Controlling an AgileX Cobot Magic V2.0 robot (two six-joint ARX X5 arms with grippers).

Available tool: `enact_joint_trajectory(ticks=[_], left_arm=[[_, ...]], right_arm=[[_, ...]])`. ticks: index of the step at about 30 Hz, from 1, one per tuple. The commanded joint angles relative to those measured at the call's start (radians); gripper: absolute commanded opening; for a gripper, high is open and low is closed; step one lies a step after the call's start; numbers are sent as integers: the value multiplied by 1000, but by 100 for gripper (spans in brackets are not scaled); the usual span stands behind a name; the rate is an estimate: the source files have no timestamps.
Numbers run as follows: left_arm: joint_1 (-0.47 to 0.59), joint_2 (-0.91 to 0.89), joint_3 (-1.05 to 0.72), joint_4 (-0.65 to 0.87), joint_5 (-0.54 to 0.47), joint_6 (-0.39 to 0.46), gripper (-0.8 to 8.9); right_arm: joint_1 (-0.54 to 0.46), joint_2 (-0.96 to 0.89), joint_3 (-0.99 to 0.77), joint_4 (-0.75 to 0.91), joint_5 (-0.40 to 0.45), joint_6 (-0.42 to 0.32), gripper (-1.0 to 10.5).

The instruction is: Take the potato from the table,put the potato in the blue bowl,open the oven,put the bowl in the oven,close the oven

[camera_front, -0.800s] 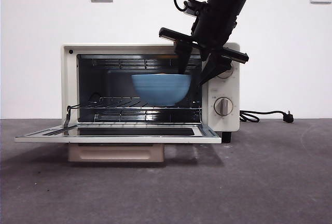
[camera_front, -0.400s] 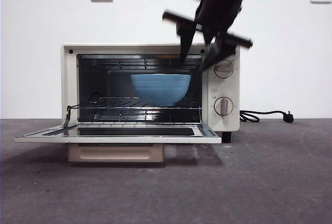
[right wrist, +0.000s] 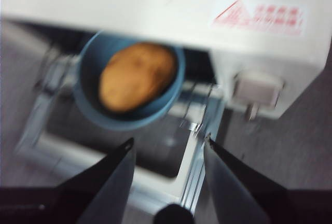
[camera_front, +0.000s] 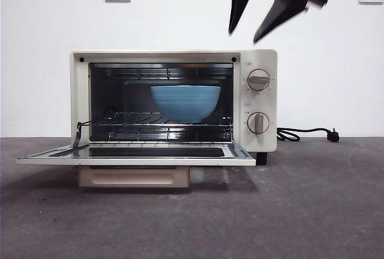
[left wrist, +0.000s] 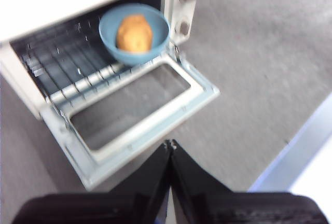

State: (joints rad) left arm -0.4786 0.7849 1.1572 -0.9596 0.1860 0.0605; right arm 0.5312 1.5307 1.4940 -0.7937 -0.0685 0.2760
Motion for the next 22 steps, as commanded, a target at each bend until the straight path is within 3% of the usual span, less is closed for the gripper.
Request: enact_joint_trajectory(ticks=[1, 7, 17, 22], left_arm=[[37, 24, -15, 50, 5, 12, -8], [172, 96, -104, 179, 182, -12, -8], [464, 268, -355, 467, 458, -38, -8], [557, 405, -423, 580, 493, -45, -8]], right_arm=[[10, -68, 0, -73, -11, -79, 221], [16, -236, 0, -192, -12, -138, 221], [16, -488, 0, -278, -11, -144, 221], [16, -565, 0, -300, -11, -144, 221]])
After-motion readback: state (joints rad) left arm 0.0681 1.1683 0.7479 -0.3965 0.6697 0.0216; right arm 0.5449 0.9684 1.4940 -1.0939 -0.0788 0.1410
